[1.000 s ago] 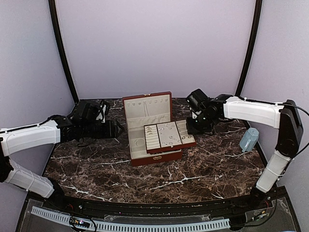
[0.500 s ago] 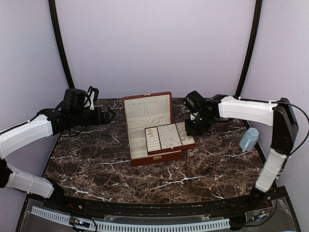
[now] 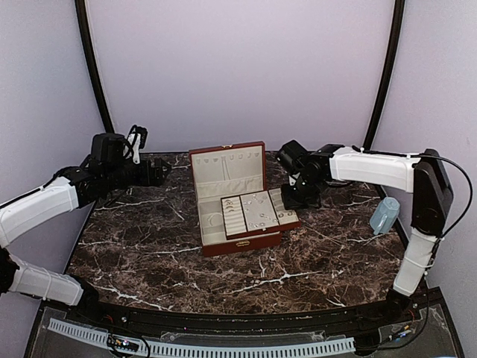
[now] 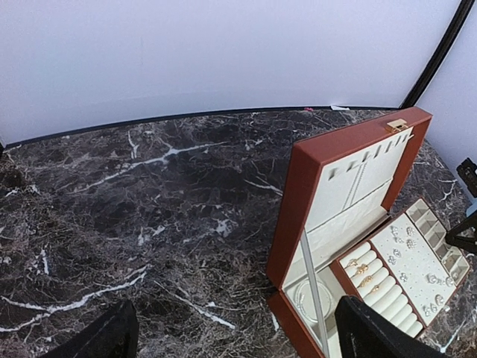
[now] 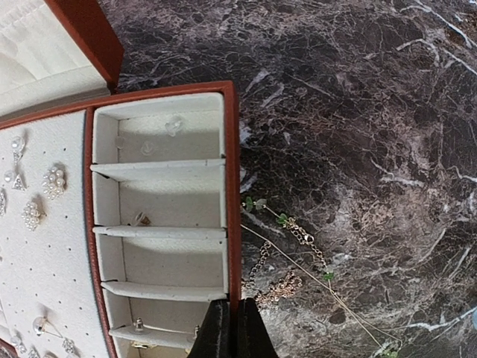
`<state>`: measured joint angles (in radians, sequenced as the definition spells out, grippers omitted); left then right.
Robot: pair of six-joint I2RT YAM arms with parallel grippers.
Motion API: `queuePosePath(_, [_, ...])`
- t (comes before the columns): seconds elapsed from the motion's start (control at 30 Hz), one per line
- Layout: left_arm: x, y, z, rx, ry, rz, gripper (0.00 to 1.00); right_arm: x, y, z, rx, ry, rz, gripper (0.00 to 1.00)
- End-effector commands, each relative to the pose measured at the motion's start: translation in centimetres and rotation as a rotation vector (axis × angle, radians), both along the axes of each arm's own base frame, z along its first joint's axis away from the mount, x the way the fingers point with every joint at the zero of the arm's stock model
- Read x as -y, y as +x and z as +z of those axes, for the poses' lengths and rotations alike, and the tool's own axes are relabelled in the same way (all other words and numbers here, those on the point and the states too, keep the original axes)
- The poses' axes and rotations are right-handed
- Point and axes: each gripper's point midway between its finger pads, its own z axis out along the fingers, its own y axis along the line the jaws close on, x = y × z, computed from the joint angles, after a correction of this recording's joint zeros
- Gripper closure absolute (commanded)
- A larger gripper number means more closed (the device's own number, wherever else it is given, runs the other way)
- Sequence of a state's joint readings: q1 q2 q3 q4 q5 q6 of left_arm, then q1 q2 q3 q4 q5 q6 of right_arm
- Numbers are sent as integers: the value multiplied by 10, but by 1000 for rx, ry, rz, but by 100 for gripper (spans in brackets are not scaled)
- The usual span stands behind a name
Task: Organize the mixed jewelry
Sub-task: Place the compartment layer in the jewelry box.
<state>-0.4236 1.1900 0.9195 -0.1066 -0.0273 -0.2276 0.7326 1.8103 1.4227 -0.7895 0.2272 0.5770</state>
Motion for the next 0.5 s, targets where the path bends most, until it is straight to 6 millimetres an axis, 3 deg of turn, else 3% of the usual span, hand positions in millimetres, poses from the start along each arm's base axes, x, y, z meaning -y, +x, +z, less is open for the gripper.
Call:
queuePosePath(0.0, [-9,2,2,73,34,20,5,-20,8,12,40,44,0,100])
queuePosePath(0.1, [-8,0,-7,51,42,12,5,-25,7,12,38,52,1,100])
queuePosePath(0.47, [-3,-3,-10,40,27,-16,5,-46,6,5,19,64,2,100])
